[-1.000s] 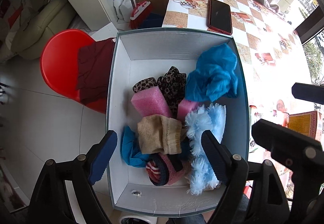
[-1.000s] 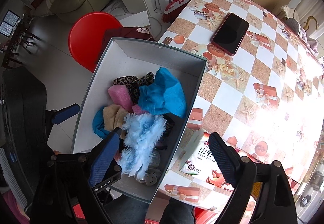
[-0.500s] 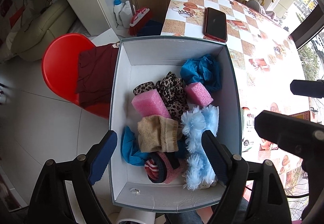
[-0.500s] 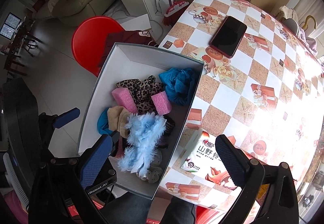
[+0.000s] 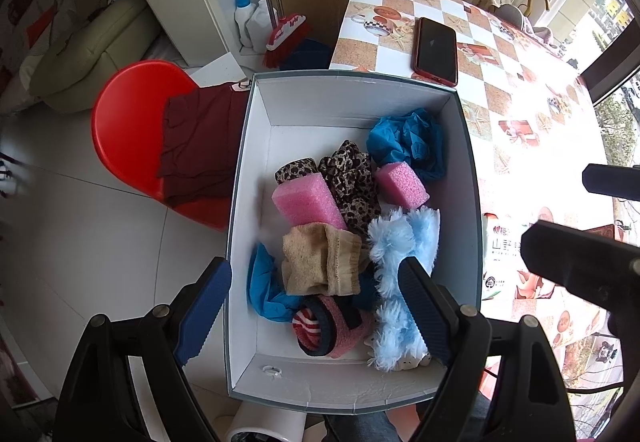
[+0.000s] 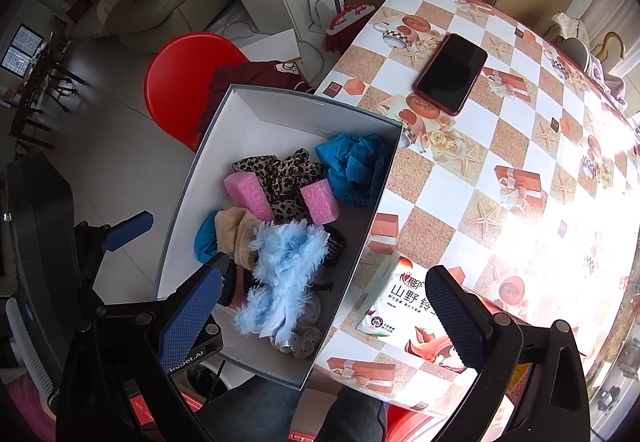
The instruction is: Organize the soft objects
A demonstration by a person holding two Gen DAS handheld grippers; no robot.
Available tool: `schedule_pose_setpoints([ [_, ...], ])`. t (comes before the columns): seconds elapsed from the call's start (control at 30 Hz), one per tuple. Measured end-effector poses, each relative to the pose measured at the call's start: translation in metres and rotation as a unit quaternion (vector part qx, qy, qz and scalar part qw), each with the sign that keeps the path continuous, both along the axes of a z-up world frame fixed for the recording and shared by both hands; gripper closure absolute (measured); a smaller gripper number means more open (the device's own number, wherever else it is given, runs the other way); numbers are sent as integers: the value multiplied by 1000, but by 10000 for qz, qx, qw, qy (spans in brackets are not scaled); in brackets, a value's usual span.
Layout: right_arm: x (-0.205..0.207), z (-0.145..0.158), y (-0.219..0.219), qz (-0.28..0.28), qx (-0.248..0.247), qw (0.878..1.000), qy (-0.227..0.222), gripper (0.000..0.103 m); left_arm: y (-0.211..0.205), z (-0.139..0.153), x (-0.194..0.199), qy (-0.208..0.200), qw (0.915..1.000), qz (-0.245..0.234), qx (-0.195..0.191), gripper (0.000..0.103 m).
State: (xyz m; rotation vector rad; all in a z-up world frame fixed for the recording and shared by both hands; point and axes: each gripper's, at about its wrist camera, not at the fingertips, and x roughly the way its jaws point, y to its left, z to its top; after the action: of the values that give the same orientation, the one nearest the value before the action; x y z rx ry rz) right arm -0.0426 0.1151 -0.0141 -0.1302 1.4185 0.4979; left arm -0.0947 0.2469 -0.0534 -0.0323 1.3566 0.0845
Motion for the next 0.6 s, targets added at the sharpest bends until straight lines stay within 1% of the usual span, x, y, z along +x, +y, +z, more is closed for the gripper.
schedule_pose_setpoints([
  [0.6,0,-1,-1,3,31,10000,36,1,-4,-1,0,29,10000,-76,59,15],
])
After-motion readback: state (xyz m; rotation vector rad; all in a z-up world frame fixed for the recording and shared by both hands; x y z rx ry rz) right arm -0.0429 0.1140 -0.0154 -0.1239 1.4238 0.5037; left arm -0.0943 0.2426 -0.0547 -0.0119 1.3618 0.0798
